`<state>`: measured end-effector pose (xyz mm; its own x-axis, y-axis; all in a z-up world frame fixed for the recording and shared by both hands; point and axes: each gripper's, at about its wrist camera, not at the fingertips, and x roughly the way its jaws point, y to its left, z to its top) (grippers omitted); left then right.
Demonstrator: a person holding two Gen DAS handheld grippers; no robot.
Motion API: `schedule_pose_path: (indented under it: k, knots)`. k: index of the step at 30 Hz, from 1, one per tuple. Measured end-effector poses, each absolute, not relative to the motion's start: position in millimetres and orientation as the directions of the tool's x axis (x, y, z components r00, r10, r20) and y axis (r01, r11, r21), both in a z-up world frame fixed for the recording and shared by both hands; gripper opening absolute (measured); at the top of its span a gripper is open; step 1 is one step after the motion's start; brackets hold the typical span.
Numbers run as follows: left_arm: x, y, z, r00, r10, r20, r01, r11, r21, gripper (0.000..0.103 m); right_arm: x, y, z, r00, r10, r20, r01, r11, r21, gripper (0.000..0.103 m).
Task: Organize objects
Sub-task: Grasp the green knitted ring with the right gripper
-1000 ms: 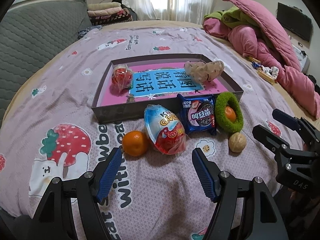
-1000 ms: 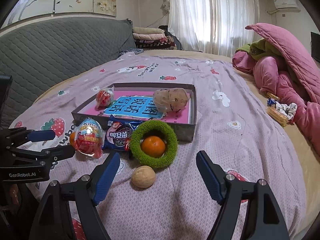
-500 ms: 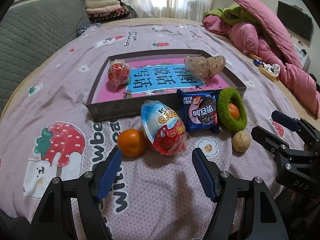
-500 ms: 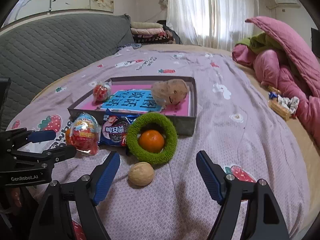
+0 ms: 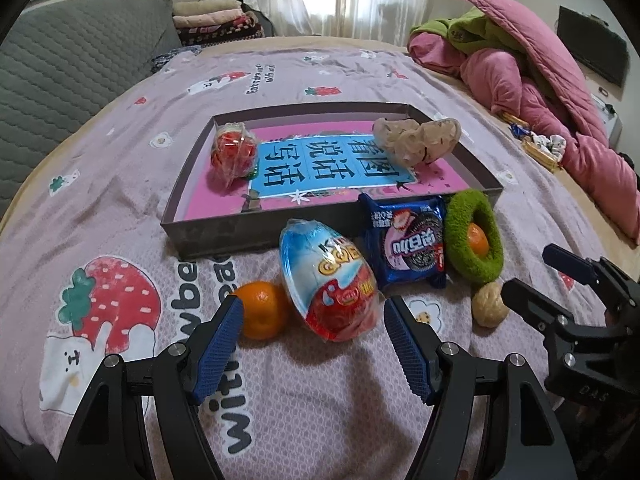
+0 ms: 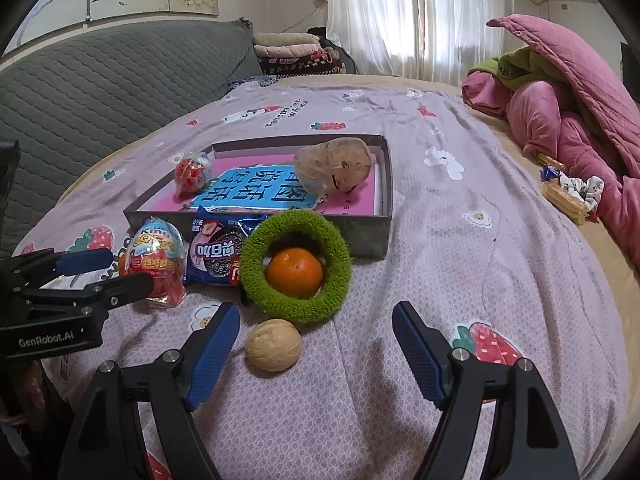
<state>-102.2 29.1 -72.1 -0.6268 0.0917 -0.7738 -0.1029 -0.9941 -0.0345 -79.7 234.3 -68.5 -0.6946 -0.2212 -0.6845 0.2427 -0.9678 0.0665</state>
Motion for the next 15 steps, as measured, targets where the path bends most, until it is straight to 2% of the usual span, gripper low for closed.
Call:
schedule_pose_path:
  k: [15]
  knots:
    - [-130, 40, -78, -0.627, 0.081, -0.775, -0.1, -0.995, -0.023, 0.074, -101, 241, -72, -0.68, -0.215, -0.701, 0.196, -0.975, 0.109, 0.078]
